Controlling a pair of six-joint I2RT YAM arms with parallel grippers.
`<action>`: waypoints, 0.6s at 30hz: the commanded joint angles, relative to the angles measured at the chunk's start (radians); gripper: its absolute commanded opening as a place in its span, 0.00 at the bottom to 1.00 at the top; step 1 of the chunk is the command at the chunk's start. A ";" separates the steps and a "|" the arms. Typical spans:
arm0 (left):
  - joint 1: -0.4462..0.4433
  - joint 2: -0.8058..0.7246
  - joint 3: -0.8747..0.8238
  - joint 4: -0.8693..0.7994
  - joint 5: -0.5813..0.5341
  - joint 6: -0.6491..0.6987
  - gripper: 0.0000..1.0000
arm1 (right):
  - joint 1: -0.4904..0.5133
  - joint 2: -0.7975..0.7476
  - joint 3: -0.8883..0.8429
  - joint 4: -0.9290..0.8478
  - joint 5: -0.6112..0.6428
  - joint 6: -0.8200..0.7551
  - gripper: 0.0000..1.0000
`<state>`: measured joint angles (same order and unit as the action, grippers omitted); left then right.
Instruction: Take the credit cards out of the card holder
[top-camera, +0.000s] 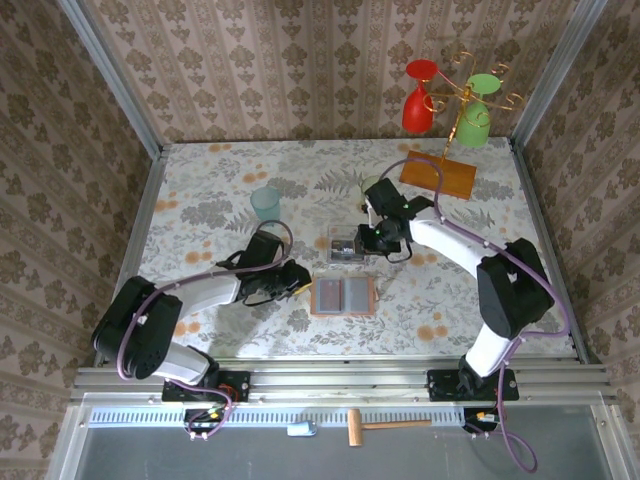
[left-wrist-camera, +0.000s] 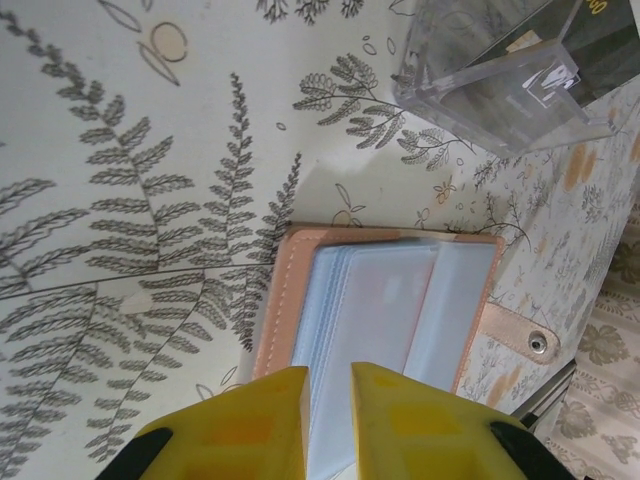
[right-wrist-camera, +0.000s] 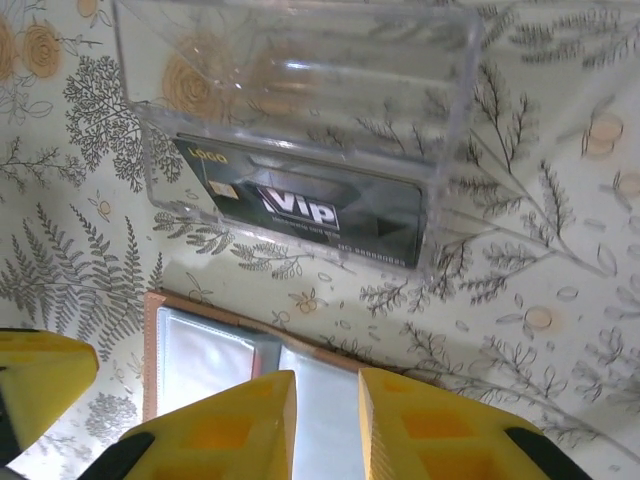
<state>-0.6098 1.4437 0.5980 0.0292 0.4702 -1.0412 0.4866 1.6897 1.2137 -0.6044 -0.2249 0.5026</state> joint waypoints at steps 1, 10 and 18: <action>-0.014 0.019 0.028 0.019 -0.007 -0.014 0.19 | 0.009 -0.069 -0.058 0.096 -0.040 0.127 0.22; -0.071 0.062 -0.011 0.104 -0.013 -0.060 0.18 | 0.046 -0.109 -0.143 0.130 -0.113 0.182 0.23; -0.086 0.054 -0.038 0.105 -0.029 -0.064 0.18 | 0.101 -0.111 -0.192 0.140 -0.108 0.209 0.24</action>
<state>-0.6876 1.4998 0.5709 0.1307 0.4610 -1.0996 0.5751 1.6066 1.0370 -0.4721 -0.3225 0.6857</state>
